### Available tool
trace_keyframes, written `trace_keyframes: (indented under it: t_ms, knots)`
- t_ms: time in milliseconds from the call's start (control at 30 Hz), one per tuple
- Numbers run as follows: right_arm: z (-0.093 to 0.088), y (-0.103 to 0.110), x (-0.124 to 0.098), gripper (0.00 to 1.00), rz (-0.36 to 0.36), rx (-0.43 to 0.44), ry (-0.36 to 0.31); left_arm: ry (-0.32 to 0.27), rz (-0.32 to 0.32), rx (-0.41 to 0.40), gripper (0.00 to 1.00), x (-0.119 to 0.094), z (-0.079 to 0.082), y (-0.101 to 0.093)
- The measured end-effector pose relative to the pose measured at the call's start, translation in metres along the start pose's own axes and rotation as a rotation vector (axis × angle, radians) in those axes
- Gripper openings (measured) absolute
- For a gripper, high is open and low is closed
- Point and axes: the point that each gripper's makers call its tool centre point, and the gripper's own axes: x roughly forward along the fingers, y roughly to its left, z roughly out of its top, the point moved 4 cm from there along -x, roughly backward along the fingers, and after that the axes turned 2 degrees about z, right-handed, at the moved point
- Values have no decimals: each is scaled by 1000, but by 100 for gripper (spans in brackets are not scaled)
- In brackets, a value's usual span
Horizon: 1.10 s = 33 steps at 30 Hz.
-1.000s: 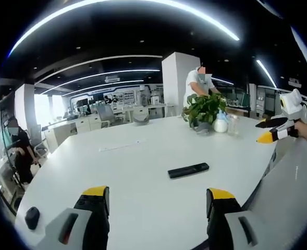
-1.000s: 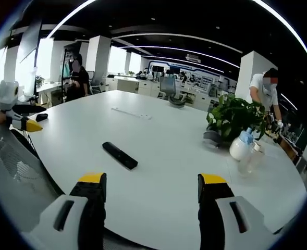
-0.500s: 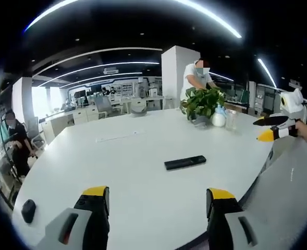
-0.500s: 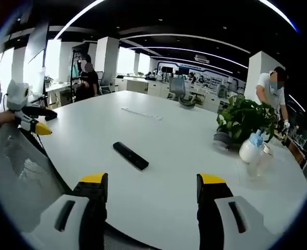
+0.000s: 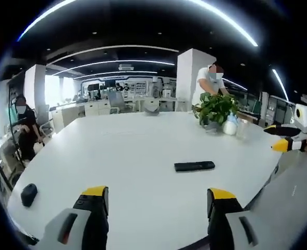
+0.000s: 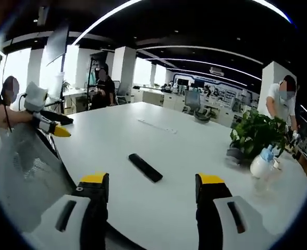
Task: Press the specified remote control buttons in sequence, fully releasing each button before pressing the next.
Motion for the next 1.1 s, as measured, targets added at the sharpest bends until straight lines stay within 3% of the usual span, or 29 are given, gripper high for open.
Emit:
trace_keyframes:
  t_ms: [167,233,267,400,500,667,733,800,900,1033,1100]
  knots:
    - [-1,-8,-3,72,-62,13,-3,-24,-33,-21,82,-1,6,-7]
    - [-4,-12,-3,71,-89,18,17,8,-75,-25,82,2,4,-14]
    - [-6,-13,-3,72,-95,23,31,46,-104,-9,83,3,0,-18]
    - [-8,-19,-4,71,-136,33,40,56,-139,57,88,6,2,-25]
    - [-7,-22,-5,70,-157,36,37,68,-202,147,90,9,8,-28]
    - [-8,-31,-9,69,-156,185,-14,122,-263,243,91,21,14,-30]
    - [-5,-35,-13,69,-155,236,-66,136,-290,299,91,27,18,-34]
    - [-2,-38,-17,68,-162,267,-104,144,-304,300,92,36,24,-39]
    - [-4,-38,-17,67,-170,267,-94,163,-329,288,92,45,27,-46]
    - [-6,-38,-16,67,-182,253,-73,181,-341,358,93,54,27,-50]
    - [-8,-37,-15,67,-178,248,-58,185,-365,356,93,57,28,-53]
